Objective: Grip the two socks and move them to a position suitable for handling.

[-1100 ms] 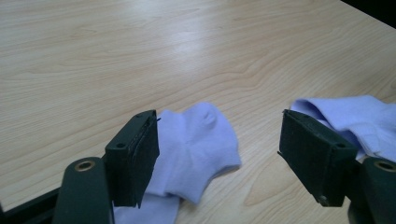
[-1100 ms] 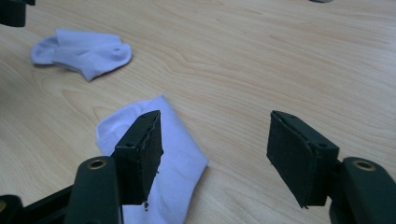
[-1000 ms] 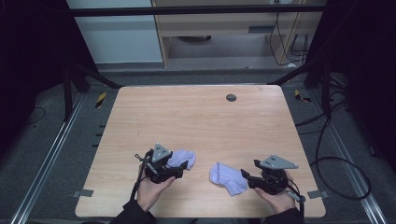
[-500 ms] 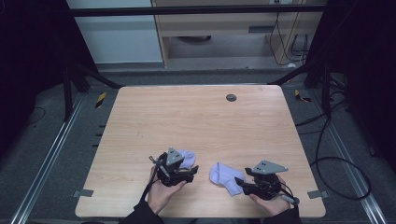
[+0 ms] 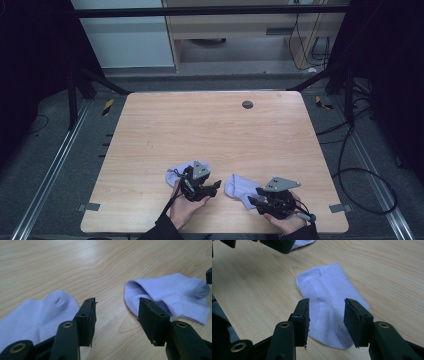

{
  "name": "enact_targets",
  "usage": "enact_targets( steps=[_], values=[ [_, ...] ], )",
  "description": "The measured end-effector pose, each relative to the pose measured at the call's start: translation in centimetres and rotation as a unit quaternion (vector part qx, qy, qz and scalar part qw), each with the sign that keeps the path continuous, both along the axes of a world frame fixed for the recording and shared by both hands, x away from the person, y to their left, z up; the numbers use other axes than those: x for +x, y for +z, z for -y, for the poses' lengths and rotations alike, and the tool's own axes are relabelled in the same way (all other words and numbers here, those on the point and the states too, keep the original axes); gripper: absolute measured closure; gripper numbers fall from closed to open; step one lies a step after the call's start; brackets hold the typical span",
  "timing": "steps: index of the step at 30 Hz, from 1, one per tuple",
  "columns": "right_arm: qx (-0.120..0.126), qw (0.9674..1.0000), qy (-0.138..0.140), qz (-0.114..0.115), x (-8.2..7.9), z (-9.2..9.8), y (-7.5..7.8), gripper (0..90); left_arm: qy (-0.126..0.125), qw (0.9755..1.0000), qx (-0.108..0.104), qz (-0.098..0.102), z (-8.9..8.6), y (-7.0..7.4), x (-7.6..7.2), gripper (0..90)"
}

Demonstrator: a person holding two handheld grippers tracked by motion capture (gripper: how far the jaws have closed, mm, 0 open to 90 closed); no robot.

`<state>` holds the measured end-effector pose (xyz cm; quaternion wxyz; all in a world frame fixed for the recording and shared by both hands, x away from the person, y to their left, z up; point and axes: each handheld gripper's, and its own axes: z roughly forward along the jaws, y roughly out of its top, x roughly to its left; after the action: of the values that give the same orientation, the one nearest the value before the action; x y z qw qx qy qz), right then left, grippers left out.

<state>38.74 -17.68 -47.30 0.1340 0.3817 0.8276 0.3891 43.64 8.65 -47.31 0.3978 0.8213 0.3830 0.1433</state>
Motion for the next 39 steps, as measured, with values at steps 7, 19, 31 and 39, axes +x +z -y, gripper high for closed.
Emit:
enact_targets(
  steps=[7, 19, 31, 39],
  values=[
    [-0.007, 0.9999, 0.01, -0.012, -0.2, -0.3, -0.7, 60.1, -0.006, 0.9999, 0.003, -0.011, 1.3, -0.9, 0.1, 53.3],
    [-0.028, 0.9987, 0.026, -0.033, -0.1, -0.8, -1.5, 62.6, -0.014, 0.9996, 0.01, -0.024, 2.8, -1.9, 0.5, 56.6],
    [-0.035, 0.9976, 0.037, -0.047, 0.1, -1.2, -2.0, 71.5, -0.017, 0.9993, 0.018, -0.028, 3.5, -2.6, 0.4, 63.6],
    [-0.02, 0.9965, 0.035, -0.073, 0.3, -1.3, -2.0, 84.4, -0.013, 0.9993, 0.027, -0.024, 3.7, -2.6, 0.3, 74.9]
  ],
)
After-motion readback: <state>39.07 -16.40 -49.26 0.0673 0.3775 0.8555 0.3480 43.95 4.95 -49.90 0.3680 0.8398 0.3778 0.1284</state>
